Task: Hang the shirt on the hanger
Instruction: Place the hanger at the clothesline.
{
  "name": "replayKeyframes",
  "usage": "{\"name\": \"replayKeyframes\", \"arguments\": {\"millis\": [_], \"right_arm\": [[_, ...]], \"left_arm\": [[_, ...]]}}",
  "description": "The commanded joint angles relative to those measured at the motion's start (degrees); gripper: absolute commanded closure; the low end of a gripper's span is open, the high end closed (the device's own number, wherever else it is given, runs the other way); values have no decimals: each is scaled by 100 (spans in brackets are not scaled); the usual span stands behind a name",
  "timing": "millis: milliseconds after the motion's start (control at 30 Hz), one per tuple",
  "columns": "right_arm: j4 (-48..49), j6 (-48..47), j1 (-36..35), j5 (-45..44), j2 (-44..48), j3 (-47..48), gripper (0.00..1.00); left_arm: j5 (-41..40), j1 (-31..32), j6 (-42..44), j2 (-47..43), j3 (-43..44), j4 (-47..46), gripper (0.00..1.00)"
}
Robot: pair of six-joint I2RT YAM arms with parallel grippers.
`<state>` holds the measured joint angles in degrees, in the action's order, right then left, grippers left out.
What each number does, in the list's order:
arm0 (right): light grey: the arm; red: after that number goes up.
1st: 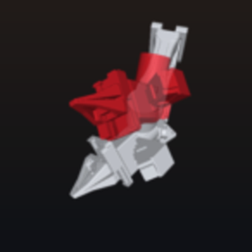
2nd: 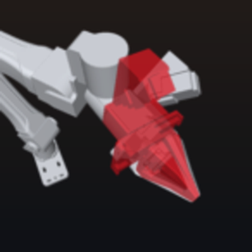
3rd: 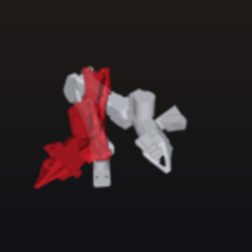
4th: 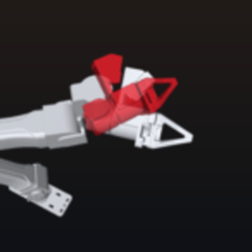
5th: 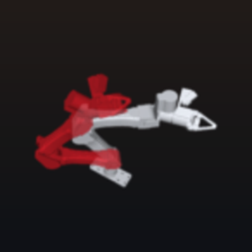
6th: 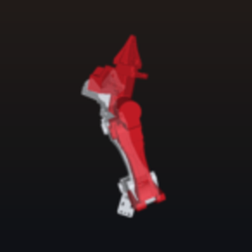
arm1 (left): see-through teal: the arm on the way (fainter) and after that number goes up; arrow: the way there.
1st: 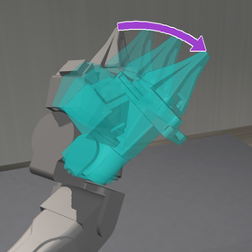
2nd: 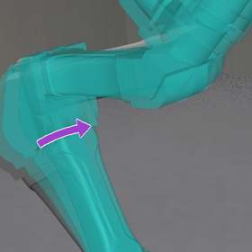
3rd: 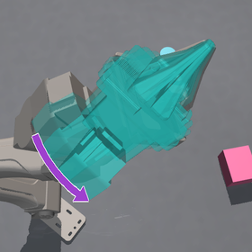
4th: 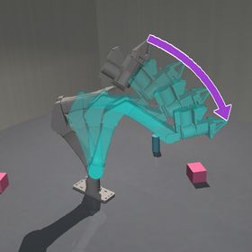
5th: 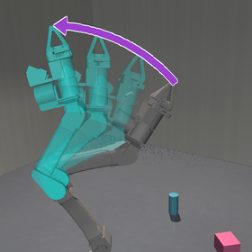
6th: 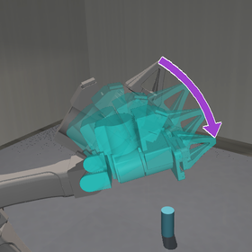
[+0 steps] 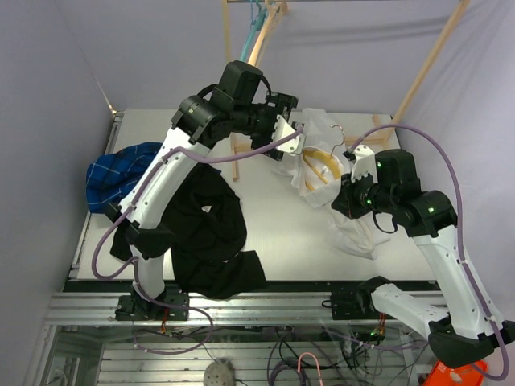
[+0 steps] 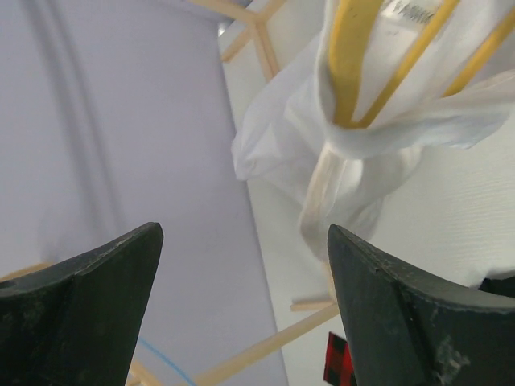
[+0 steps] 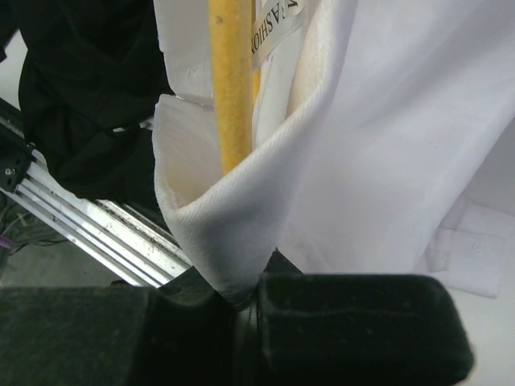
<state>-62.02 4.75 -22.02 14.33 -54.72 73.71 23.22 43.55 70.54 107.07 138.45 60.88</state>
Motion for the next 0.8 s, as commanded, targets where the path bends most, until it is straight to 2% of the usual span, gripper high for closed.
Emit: {"name": "replayKeyframes", "arguments": {"millis": [0, 167, 300, 533, 767], "right_arm": [[184, -185, -156, 34, 69, 267, 100], [289, -310, -279, 240, 44, 345, 100], [344, -400, -350, 645, -3, 358, 100], [172, -495, -961, 513, -252, 541, 100], [151, -561, -1274, 385, -287, 468, 100]], "left_arm": [[1024, -13, 109, 273, 373, 950, 8], [1561, -11, 456, 408, 370, 2155, 4], [1634, -38, 534, 468, 270, 2496, 7], [1751, -124, 313, 380, 239, 2174, 9], [1671, -287, 180, 193, 67, 1577, 8]]}}
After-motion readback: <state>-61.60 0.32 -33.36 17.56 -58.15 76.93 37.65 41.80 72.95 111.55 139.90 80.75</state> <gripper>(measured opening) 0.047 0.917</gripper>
